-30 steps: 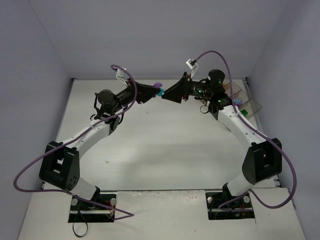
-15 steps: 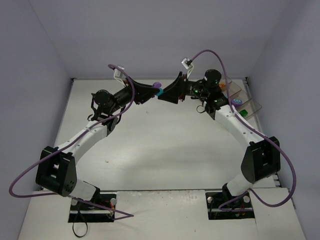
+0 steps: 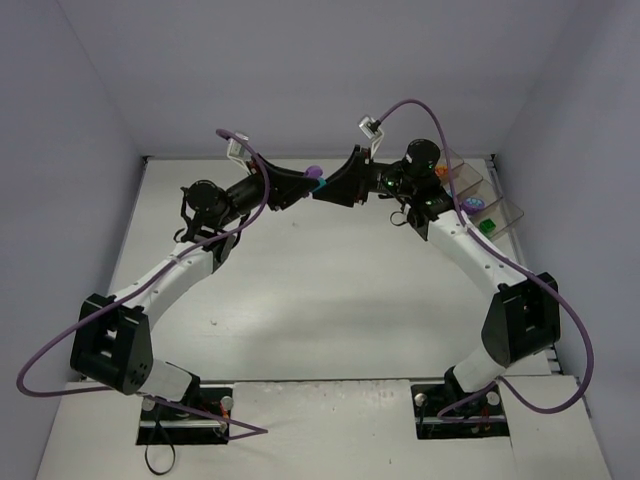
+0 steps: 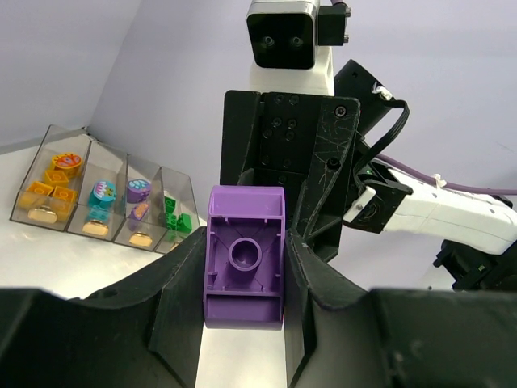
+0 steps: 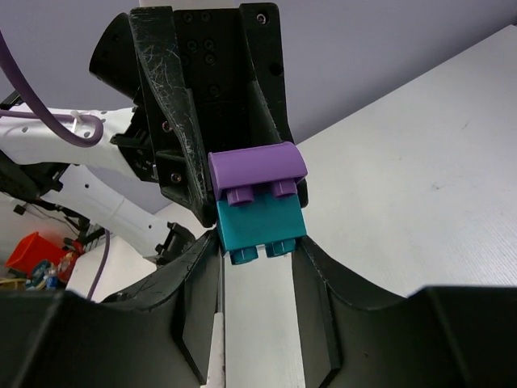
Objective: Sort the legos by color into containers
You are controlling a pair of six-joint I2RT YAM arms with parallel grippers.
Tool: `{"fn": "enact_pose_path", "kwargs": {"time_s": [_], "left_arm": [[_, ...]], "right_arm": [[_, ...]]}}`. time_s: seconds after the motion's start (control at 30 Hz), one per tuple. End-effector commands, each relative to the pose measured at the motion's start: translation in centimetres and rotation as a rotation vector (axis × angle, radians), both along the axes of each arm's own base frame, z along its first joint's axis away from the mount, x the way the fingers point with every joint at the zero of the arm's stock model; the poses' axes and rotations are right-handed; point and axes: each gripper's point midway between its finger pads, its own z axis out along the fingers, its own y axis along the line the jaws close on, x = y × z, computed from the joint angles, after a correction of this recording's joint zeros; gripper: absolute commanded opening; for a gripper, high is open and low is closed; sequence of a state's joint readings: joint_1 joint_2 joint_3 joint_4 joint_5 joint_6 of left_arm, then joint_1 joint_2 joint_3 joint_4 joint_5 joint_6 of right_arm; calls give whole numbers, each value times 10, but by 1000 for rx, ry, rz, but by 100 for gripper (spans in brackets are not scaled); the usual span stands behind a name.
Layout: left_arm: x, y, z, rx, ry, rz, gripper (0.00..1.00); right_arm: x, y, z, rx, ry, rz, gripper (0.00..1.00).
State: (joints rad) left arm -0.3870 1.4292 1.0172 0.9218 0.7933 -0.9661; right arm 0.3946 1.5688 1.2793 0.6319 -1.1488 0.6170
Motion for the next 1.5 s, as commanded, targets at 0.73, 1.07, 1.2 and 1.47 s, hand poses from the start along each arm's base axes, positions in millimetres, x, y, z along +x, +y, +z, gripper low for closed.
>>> {"fn": "enact_pose_path", "kwargs": {"time_s": [0.73,1.07,1.2,1.47], "left_arm": [[-22,17,43,-9,-150,5,11],[-34,45,-38,384,-52,157,11],[-43,56,-52,436,-55,199,11],[-55,67,-67,483,-39,224,11]], "right_arm": [[47,-107,-81,-212,9,-398,0],[131,-315,-126,-534,233,-1315,0],[159,-335,-149,-598,281,-1327,0],[204,-336,-189,-636,332,-1264,5]]}}
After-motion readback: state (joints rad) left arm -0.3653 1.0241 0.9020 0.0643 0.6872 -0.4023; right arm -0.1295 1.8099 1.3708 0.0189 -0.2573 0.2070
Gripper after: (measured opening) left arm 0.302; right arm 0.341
